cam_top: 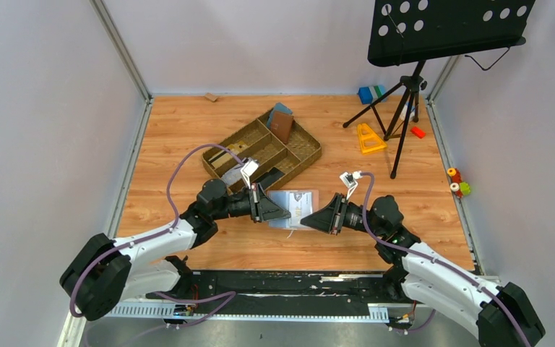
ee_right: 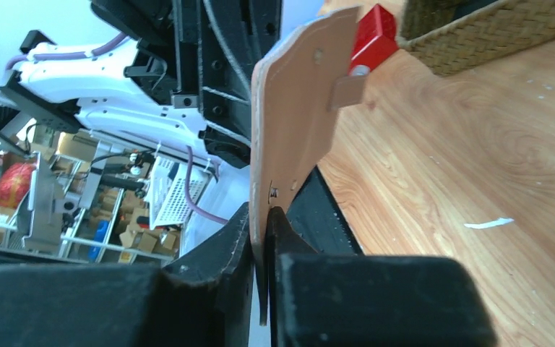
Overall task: Take the credit cards out of the card holder
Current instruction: Remove the credit card from the card holder.
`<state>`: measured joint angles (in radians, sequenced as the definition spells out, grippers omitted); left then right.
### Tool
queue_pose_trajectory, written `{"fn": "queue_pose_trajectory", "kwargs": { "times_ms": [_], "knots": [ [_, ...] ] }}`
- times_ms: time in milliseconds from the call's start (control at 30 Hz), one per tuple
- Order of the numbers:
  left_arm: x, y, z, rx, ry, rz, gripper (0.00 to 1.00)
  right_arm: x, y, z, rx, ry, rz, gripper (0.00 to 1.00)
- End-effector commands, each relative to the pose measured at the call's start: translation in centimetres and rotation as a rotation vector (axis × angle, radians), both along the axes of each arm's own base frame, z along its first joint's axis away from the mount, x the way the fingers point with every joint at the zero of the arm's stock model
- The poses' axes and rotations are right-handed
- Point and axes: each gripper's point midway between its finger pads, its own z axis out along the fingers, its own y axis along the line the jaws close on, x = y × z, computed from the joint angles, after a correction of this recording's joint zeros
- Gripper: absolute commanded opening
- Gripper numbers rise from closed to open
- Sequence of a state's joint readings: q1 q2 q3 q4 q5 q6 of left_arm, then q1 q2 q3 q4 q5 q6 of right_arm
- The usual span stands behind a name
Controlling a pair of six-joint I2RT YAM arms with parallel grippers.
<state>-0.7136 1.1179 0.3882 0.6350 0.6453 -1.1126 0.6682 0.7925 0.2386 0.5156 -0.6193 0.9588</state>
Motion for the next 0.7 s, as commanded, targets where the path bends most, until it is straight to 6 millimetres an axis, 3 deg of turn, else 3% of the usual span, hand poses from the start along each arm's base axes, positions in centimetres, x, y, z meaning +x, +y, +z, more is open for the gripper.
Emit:
{"fn": "queue_pose_trajectory", "kwargs": {
  "times_ms": [0, 67, 267, 300, 367, 433, 600, 667],
  "knots": [
    [-0.4, -0.3, 0.9, -0.007, -0.06, -0.026, 0.0, 1.3, -0.5, 1.7, 0.012, -0.074, -0.076, 0.05],
    [-0.4, -0.3, 0.4, 0.003, -0.056, -0.023, 0.0, 1.3, -0.8, 1.2, 0.003, -0.063, -0.08, 0.0],
    [-0.6, -0.2, -0.3, -0.004, -0.053, -0.028, 0.0, 1.3, -1.0, 0.4, -0.002, -0.046, -0.083, 0.0],
    [-0.7, -0.2, 0.1, -0.019, -0.059, -0.037, 0.06, 1.2, -1.0, 0.5, 0.002, -0.047, -0.078, 0.0],
    [-1.2, -0.4, 0.7, -0.05, -0.057, -0.062, 0.3, 1.0, -0.7, 0.8, 0.014, -0.05, -0.054, 0.0],
    [-1.4, -0.7, 1.1, -0.064, -0.058, -0.082, 0.38, 0.8, -0.4, 1.1, 0.027, -0.047, -0.026, 0.0],
    [-2.0, -1.7, 1.3, -0.084, -0.048, -0.137, 0.38, 0.5, 0.0, 1.4, 0.049, -0.04, 0.012, 0.0],
    [-2.2, -1.8, 1.4, -0.1, -0.04, -0.153, 0.31, 0.4, 0.0, 1.4, 0.054, -0.042, 0.017, 0.0]
  ]
}}
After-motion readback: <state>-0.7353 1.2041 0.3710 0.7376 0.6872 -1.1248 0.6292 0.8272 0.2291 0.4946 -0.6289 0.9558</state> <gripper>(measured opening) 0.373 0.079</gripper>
